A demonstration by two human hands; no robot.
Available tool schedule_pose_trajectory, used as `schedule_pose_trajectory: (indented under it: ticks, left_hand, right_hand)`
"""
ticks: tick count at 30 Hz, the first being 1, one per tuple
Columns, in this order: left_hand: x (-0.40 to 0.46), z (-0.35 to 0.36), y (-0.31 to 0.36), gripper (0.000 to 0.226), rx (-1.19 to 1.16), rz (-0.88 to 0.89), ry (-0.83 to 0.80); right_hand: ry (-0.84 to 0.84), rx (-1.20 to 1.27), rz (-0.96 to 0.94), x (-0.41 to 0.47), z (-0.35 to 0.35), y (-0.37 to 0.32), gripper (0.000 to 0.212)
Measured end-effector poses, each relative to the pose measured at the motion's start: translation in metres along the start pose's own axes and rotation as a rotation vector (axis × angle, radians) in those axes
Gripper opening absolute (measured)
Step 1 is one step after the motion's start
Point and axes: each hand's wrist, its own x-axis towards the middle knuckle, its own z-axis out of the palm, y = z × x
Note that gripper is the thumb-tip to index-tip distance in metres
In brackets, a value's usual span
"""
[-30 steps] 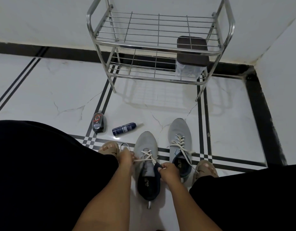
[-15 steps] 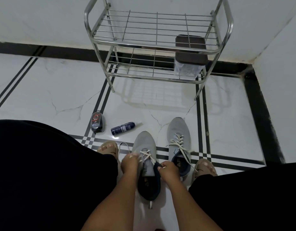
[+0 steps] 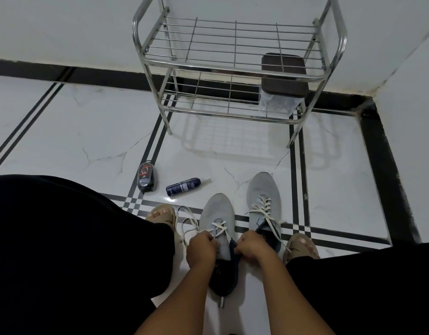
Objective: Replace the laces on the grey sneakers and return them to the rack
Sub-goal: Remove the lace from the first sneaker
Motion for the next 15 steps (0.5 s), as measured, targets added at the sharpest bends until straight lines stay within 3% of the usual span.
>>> schedule_pose_trajectory:
  ticks: [3, 8, 11, 15]
  left_hand:
    - [0.009, -0.003, -0.007, 0.016, -0.144, -0.057, -0.086]
    - [0.009, -0.005, -0.004, 0.017, -0.169, -0.071, -0.139]
    - [0.007, -0.004, -0.004, 0.019, -0.162, -0.055, -0.168]
    - [0.008, -0.005, -0.005, 0.02, -0.162, -0.052, -0.176]
  right_hand:
    - [-0.109, -0.073, 0.043, -0.002, 0.0, -0.001, 0.01]
    - [0.342, -0.202, -0.306, -0.001, 0.02, -0.022, 0.031]
    - [0.367, -0.419, -0.39, 0.007, 0.03, -0.023, 0.028]
    - [0.362, -0.388, -0.344, 0.013, 0.033, -0.021, 0.02]
